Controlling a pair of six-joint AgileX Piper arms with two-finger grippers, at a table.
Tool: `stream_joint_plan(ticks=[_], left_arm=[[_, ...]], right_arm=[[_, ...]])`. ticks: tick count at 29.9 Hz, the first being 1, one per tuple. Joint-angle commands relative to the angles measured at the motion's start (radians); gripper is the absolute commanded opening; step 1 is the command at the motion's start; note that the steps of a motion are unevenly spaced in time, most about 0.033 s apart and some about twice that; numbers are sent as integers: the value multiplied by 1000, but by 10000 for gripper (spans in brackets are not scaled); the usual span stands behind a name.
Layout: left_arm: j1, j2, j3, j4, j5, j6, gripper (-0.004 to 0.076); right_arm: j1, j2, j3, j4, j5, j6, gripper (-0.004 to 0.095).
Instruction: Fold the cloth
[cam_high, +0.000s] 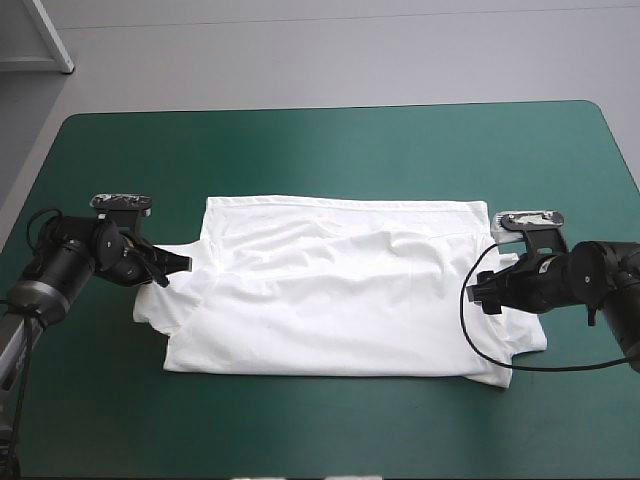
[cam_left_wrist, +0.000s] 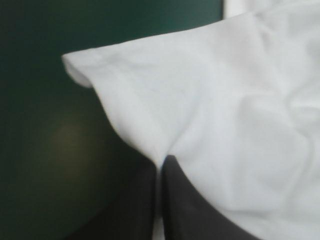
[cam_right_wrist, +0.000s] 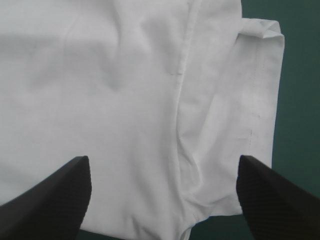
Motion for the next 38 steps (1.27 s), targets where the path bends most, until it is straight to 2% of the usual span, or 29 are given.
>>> stream_joint_plan(ticks=[1, 3, 5, 14, 17, 19, 23, 25, 31, 38], left_arm=[[-10, -29, -29, -276, -45, 203, -10], [-35, -17, -29, -416, -54, 344, -10], [-75, -6, -29, -487, -72, 414, -10], [-283, 120, -28, -464, -131, 422, -3], [-291, 176, -28, -464, -139, 422, 90], [-291, 198, -28, -461, -120, 422, 200], [-291, 205, -28, -452, -82, 414, 481], [-291, 205, -29, -452, -68, 414, 563], [-291, 187, -74, -407, -15, 358, 572], [-291, 129, -243, -213, 109, 208, 572]], right_arm=[[-3, -25, -33, 8, -36, -4, 738], [-3, -25, -33, 6, -38, -4, 738], [-3, -25, -33, 8, -39, -4, 738], [-5, -25, -33, -7, -62, 5, 738], [-5, -25, -33, -34, -69, 35, 738], [-5, -25, -33, -81, -73, 72, 738], [-5, -25, -31, -183, -86, 152, 738], [-5, -23, -31, -218, -98, 174, 738], [-21, 48, -31, -239, -117, 204, 738], [-106, 182, -31, -236, -144, 186, 737]])
